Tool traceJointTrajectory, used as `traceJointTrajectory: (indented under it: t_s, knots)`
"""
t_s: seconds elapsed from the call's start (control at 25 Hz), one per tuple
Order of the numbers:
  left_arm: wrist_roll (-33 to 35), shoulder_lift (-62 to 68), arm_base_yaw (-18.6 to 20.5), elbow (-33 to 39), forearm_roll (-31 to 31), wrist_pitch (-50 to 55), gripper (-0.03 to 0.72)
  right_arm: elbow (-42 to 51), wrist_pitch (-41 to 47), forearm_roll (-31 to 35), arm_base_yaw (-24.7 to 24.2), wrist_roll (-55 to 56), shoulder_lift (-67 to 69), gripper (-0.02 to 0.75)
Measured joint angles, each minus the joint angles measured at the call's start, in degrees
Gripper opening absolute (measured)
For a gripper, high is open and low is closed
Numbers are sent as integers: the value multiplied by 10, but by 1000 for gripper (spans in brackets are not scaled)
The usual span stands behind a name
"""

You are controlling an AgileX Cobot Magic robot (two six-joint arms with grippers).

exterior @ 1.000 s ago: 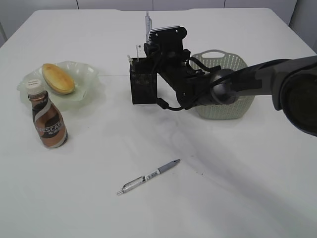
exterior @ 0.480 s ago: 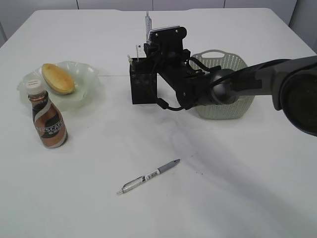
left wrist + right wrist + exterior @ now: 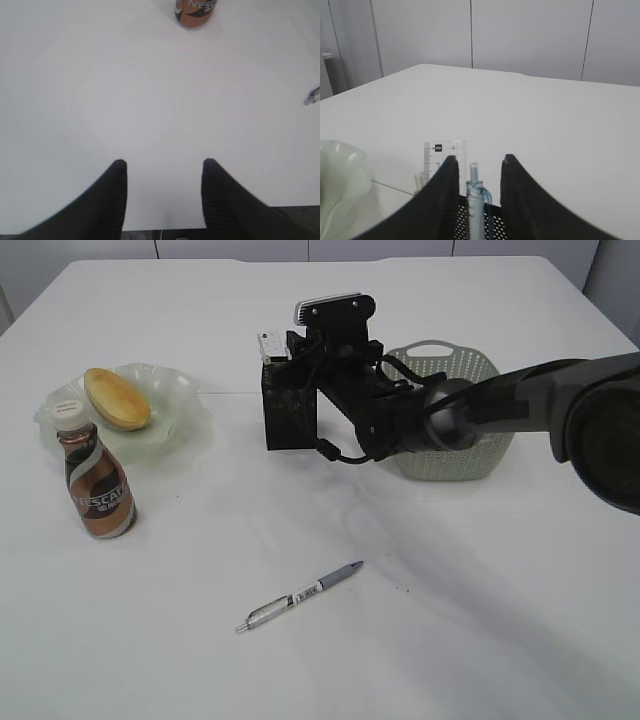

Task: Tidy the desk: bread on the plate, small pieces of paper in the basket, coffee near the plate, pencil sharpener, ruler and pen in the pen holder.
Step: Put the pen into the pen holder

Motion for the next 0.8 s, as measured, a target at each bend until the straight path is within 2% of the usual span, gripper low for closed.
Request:
traceJointTrajectory:
  t_s: [0.24, 0.56, 0.8]
  knots:
    - [0, 0, 0, 0, 2, 0, 361, 0, 4, 0, 0, 0, -7, 221]
    - [0, 0, 0, 0, 8, 0, 361, 0, 72, 0, 0, 0, -80, 226]
    - [0, 0, 0, 0, 10, 0, 361, 0, 277, 0, 0, 0, -160, 227]
